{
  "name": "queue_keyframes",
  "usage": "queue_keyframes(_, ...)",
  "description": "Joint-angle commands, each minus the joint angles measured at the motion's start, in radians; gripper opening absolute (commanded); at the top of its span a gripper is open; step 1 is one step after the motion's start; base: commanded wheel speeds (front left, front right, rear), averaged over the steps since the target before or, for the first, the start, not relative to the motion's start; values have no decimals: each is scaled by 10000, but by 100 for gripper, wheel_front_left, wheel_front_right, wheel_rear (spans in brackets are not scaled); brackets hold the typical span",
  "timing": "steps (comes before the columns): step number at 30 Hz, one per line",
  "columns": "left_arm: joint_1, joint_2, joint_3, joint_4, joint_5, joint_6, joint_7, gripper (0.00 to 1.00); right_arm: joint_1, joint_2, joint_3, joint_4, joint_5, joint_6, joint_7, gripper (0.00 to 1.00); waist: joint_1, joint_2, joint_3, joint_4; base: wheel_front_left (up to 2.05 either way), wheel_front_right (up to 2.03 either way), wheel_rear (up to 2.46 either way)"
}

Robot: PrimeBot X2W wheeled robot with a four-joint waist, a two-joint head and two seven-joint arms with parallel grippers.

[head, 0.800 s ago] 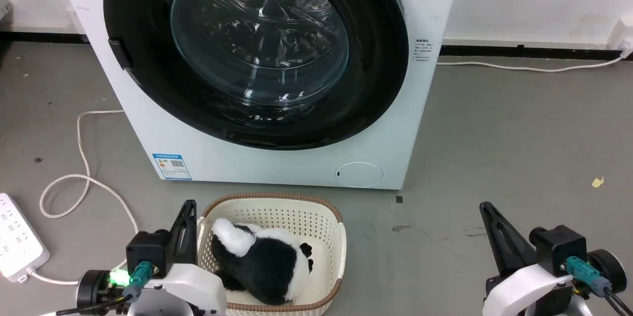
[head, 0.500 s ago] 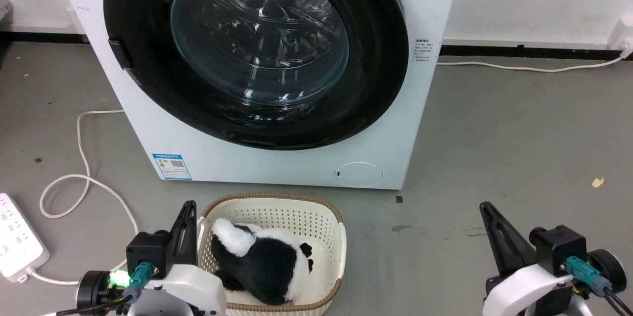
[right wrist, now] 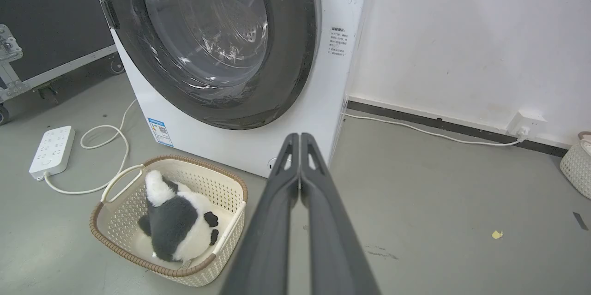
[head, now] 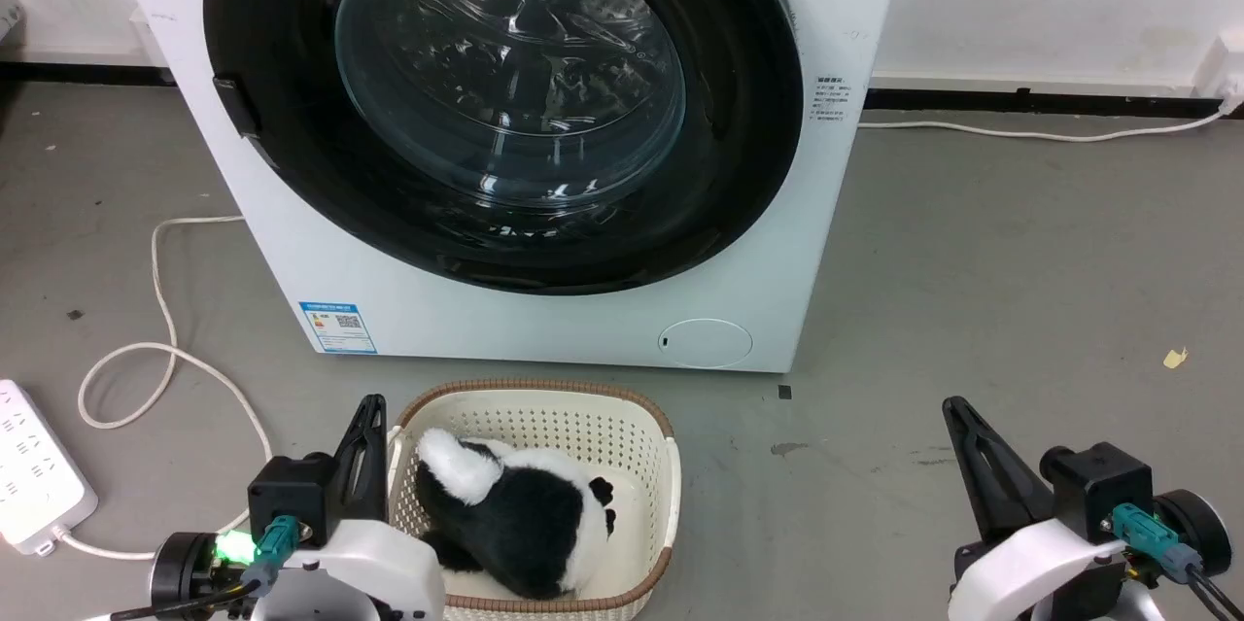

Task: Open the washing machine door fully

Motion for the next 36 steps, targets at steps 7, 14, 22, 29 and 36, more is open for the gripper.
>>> queue_keyframes(7, 148, 22, 11, -37, 91, 26, 1, 0, 90, 51, -5, -43, -78, -9, 5, 0, 0, 0, 0, 0, 0, 0, 0)
queue_keyframes(14, 148, 22, 11, -37, 91, 26, 1, 0, 90, 51, -5, -43, -78, -9, 5, 0, 0, 0, 0, 0, 0, 0, 0)
queue_keyframes(22, 148, 22, 11, -37, 91, 26, 1, 0, 90, 51, -5, -43, -78, -9, 5, 0, 0, 0, 0, 0, 0, 0, 0)
queue_keyframes(29, 148, 22, 11, -37, 91, 26, 1, 0, 90, 51, -5, -43, -78, -9, 5, 0, 0, 0, 0, 0, 0, 0, 0)
queue_keyframes(36, 148, 22, 11, -37, 91, 26, 1, 0, 90, 51, -5, -43, -78, -9, 5, 0, 0, 0, 0, 0, 0, 0, 0)
